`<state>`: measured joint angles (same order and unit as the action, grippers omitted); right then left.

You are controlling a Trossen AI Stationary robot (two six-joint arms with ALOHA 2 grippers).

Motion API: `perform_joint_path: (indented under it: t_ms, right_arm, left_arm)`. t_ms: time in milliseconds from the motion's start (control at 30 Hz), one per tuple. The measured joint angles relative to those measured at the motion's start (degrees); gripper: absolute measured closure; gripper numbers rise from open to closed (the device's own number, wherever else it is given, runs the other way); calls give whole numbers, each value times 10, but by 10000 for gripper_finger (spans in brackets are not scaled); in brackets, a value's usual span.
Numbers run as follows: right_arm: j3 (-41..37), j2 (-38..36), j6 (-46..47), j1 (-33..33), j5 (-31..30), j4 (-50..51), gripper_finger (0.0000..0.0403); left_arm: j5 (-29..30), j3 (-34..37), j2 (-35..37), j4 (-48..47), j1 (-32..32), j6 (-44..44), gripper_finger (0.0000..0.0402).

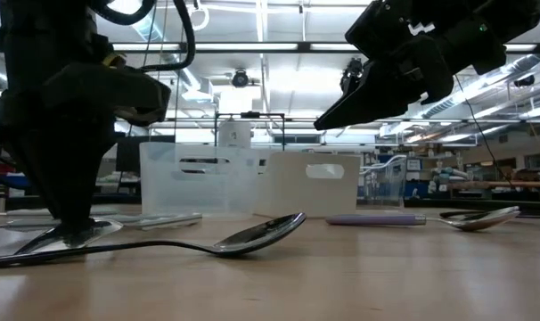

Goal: Sort silverware by color (type)
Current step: Put the white-green patterned spoon into the bottom transparent bin

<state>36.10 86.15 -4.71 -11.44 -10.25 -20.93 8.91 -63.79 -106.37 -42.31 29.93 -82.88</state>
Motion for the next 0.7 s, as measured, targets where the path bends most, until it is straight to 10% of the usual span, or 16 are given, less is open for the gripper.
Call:
perform_joint_path:
  t_ms: [700]
  right_arm:
    - [0,-8,-4,12,-7,36,270]
  left_arm:
    - [65,-60,91,-60,10,53,370]
